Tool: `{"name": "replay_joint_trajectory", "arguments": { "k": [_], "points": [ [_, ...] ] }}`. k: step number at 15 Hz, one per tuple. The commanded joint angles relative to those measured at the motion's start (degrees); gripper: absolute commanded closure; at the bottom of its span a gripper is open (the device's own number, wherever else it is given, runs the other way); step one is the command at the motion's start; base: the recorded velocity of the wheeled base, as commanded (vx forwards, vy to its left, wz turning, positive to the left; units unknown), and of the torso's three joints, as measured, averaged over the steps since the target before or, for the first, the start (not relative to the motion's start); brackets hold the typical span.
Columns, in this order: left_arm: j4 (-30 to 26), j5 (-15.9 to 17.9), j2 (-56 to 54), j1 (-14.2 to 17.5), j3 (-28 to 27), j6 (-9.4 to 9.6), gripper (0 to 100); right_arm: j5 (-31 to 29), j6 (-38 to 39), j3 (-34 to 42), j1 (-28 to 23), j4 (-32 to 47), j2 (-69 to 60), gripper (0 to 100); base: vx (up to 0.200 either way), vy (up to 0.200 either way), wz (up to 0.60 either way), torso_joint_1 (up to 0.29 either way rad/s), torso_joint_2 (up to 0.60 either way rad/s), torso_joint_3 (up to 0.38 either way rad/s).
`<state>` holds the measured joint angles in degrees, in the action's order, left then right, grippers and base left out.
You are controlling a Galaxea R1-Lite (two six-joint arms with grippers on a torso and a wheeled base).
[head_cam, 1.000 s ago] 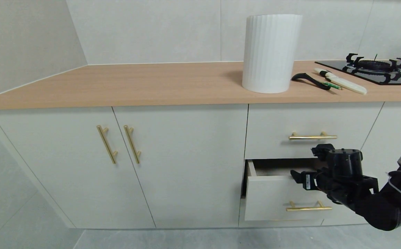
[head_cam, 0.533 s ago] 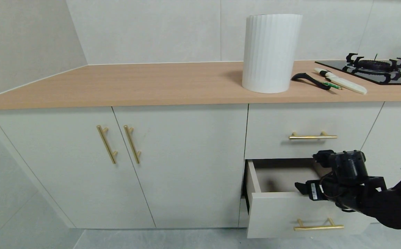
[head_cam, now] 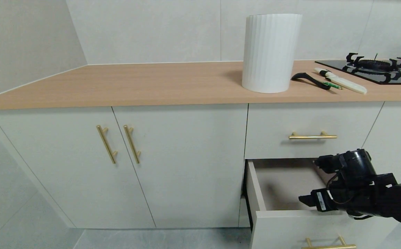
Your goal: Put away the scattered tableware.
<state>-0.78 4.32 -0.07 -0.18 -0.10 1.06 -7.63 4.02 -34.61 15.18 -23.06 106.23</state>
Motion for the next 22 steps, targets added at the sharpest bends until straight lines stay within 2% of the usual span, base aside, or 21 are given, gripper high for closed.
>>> {"name": "replay_joint_trajectory", "arguments": {
  "k": [1, 3, 5, 11, 22],
  "points": [
    [-0.01, -0.01, 0.07, 0.01, 0.01, -0.01, 0, 1.57, 0.02, -1.87, 0.12, 6.01, -4.89, 0, 0.000, 0.000, 0.00, 0.000, 0.00, 0.000],
    [-0.01, -0.01, 0.07, 0.01, 0.01, -0.01, 0, 2.01, 0.02, -3.62, 0.82, 13.13, -6.65, 0, 0.000, 0.000, 0.00, 0.000, 0.00, 0.000],
    [-0.01, -0.01, 0.07, 0.01, 0.01, -0.01, 0, 2.09, -1.65, -4.15, 1.52, 17.00, -7.62, 0, 0.000, 0.000, 0.00, 0.000, 0.00, 0.000],
    [-0.01, -0.01, 0.07, 0.01, 0.01, -0.01, 0, 2.01, -7.98, -3.97, 2.14, 26.32, -10.16, 0, 0.000, 0.000, 0.00, 0.000, 0.00, 0.000],
    [-0.01, -0.01, 0.07, 0.01, 0.01, -0.01, 0, 1.39, -12.11, -4.06, 8.90, 42.31, -11.75, 0, 0.000, 0.000, 0.00, 0.000, 0.00, 0.000]
  ]
}}
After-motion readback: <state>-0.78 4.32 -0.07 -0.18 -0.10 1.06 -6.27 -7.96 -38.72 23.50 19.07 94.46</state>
